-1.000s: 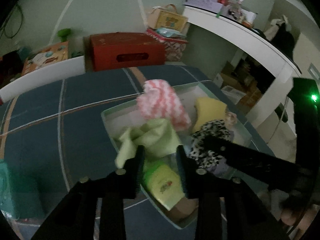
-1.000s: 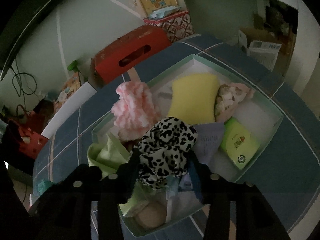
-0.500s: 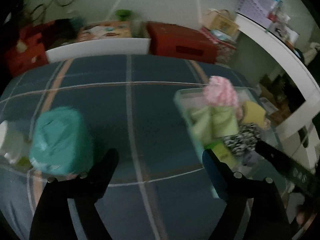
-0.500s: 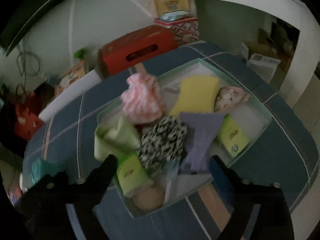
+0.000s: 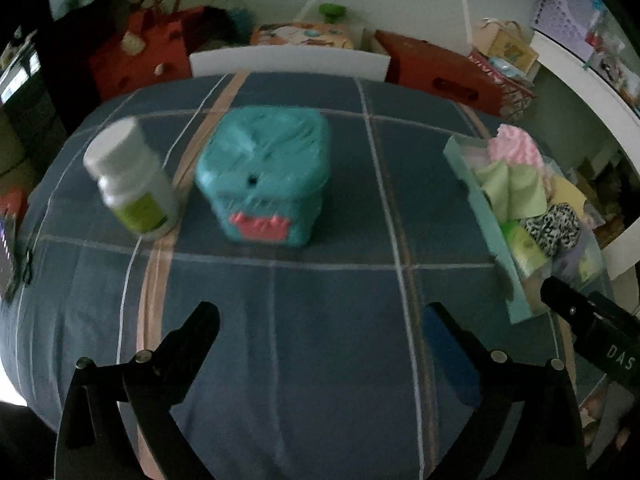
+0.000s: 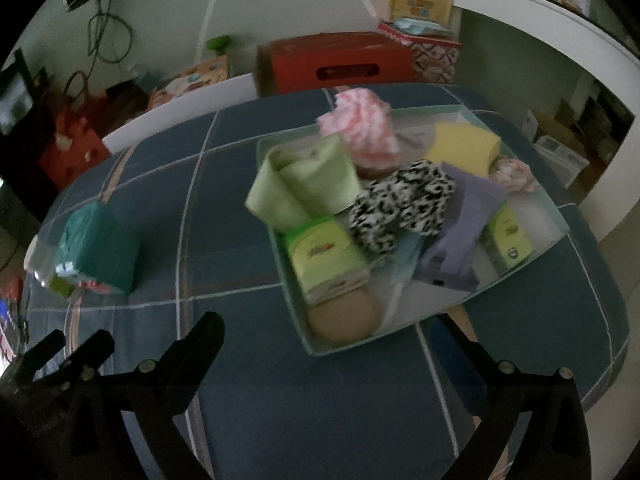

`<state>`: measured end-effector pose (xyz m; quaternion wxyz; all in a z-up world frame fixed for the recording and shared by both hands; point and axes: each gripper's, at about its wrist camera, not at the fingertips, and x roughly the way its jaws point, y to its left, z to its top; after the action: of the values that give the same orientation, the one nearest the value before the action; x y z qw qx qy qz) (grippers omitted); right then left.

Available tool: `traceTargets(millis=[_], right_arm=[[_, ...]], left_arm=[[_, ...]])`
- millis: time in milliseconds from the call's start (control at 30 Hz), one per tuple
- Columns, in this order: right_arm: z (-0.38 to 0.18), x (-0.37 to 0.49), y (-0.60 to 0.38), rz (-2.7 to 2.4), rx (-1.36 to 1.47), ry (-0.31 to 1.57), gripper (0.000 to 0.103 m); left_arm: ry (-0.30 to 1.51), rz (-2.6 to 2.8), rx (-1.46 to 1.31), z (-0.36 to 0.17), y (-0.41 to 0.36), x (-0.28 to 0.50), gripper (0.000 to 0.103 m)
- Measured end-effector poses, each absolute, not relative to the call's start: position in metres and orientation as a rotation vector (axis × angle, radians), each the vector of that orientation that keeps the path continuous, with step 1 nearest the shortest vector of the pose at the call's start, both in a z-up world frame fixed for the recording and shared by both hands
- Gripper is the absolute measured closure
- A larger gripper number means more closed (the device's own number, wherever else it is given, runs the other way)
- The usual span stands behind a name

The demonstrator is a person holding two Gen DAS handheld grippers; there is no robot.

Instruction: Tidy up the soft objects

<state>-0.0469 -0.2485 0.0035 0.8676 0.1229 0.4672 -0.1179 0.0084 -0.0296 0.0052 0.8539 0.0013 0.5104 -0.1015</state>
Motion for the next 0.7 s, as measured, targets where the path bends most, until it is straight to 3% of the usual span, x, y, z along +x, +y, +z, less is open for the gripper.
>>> traceTargets(millis=[700], right_arm=[[-0.005, -0.042, -0.24, -0.221, 0.233, 0.995, 0.0]], left_arm=[[1.056, -0.113, 0.021, 0.005, -0.028, 0.014, 0.002]])
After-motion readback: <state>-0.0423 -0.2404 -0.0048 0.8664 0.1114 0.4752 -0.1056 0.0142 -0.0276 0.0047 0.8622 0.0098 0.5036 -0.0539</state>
